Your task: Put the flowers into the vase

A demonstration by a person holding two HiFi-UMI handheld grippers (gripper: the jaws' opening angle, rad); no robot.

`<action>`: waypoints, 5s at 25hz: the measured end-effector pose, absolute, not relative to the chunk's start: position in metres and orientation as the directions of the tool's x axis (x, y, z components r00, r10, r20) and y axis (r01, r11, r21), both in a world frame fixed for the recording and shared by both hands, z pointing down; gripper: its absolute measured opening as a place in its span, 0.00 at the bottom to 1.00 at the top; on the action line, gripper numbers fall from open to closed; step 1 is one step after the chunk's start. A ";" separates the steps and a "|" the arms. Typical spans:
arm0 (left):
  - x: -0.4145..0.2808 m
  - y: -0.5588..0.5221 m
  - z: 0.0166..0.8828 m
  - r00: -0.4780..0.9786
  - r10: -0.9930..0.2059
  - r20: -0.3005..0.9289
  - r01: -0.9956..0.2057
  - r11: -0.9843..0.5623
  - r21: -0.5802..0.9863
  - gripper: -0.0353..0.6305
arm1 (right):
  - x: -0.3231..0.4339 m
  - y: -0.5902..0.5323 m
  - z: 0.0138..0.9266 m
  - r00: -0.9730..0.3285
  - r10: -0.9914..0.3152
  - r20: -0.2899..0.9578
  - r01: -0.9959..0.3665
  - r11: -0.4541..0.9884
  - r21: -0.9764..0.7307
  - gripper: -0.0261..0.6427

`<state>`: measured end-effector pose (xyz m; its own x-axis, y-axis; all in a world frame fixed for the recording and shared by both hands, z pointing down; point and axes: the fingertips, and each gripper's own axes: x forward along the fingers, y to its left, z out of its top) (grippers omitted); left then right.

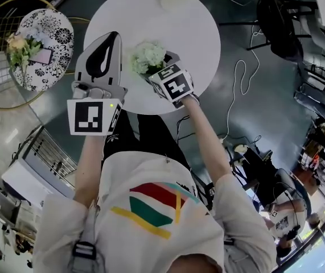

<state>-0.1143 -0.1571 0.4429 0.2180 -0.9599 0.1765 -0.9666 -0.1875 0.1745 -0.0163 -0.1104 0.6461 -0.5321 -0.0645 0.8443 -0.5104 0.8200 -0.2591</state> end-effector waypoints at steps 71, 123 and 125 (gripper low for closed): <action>-0.110 -0.250 0.467 0.188 -0.964 0.190 -0.975 -0.161 0.153 0.06 | -0.031 -0.319 0.377 -0.796 -0.587 -0.149 -0.589 0.807 -0.030 0.47; -0.089 -0.219 0.517 0.263 -0.934 0.243 -0.955 -0.216 0.202 0.06 | -0.016 -0.277 0.544 -0.769 -0.596 0.231 -0.631 0.765 -0.125 0.75; -0.089 -0.215 0.518 0.266 -0.933 0.245 -0.954 -0.219 0.203 0.06 | -0.014 -0.272 0.548 -0.762 -0.602 0.239 -0.640 0.756 -0.136 0.75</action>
<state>-0.0894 -0.2145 0.5183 0.2657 -0.9325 0.2445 -0.9545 -0.2187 0.2029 -0.0143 -0.2715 0.5477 -0.7618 -0.6020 0.2393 -0.6402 0.7560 -0.1362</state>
